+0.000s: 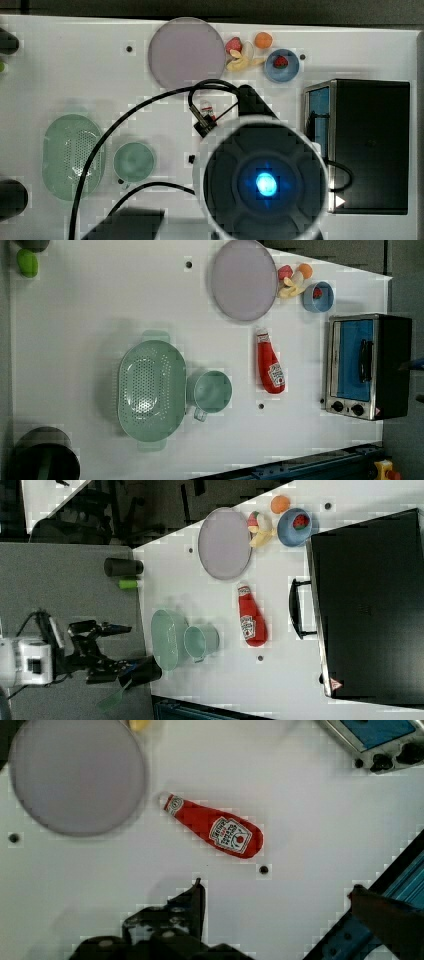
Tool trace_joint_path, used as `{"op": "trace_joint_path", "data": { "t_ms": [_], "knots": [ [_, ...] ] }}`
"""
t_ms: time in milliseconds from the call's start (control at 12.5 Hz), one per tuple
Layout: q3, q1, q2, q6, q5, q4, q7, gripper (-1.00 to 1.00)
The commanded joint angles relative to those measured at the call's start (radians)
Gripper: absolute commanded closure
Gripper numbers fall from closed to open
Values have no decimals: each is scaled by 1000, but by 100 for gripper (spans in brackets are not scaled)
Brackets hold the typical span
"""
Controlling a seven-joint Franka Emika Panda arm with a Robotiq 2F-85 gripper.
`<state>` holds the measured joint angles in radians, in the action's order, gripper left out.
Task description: Pick Ketchup from the table and place it in strainer.
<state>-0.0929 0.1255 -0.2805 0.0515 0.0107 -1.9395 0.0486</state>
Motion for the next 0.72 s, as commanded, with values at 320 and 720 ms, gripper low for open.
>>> {"op": "trace_joint_path", "data": {
  "t_ms": [320,720],
  "knots": [
    [-31,2,195,250,3,-163,-362,-100],
    [-29,3,287,509,3,-274,-875,-100]
  ]
}}
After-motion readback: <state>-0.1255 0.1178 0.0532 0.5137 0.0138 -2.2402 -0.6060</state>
